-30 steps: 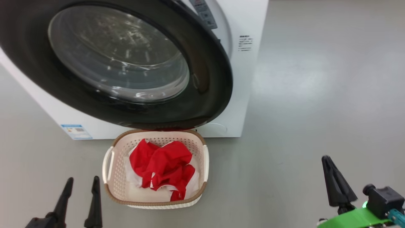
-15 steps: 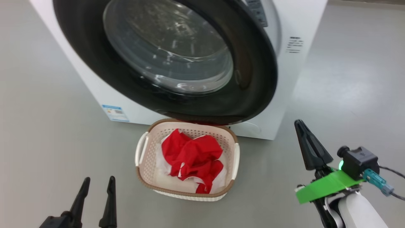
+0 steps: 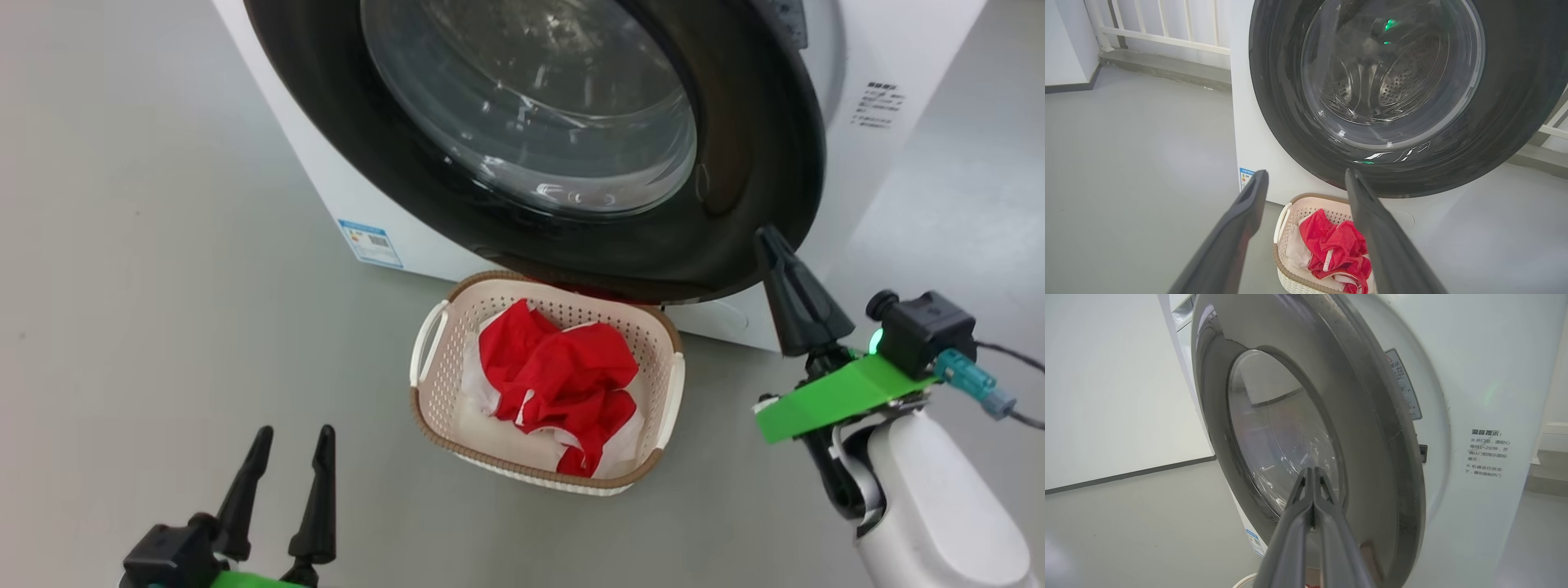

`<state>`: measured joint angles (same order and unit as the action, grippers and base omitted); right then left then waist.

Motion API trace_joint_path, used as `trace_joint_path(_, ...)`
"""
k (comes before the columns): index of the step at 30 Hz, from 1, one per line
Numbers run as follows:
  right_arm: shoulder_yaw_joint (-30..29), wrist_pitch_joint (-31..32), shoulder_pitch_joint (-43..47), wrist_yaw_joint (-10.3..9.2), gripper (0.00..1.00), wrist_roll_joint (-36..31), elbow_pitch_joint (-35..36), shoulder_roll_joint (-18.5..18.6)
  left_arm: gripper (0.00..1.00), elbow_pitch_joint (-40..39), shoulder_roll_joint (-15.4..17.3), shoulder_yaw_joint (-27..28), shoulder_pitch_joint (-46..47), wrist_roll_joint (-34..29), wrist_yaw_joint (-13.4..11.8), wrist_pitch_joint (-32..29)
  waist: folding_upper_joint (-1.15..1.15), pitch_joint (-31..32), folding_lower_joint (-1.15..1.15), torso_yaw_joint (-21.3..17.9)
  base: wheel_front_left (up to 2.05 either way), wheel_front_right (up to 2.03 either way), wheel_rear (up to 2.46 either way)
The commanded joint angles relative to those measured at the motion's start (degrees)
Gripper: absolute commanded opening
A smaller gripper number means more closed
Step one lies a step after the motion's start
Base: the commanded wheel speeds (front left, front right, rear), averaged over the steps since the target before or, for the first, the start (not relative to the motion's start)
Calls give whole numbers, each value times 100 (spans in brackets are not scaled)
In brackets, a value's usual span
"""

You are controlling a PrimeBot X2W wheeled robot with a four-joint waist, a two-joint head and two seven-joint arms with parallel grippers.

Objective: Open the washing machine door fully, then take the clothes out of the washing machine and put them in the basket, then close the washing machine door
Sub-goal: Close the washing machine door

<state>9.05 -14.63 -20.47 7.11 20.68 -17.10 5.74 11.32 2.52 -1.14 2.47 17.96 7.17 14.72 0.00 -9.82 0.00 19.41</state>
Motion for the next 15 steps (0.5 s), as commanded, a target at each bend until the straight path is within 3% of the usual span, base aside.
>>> trace_joint_path(1,70,-37,-279,37,0,-10,90,47,100,-118,37,128,223,52,32,28,0,-177,0,118,0,0,0)
trace_joint_path(15,-287,-37,-1061,37,0,-66,-37,320,100,-132,36,-113,610,223,32,28,0,-783,0,235,0,0,0)
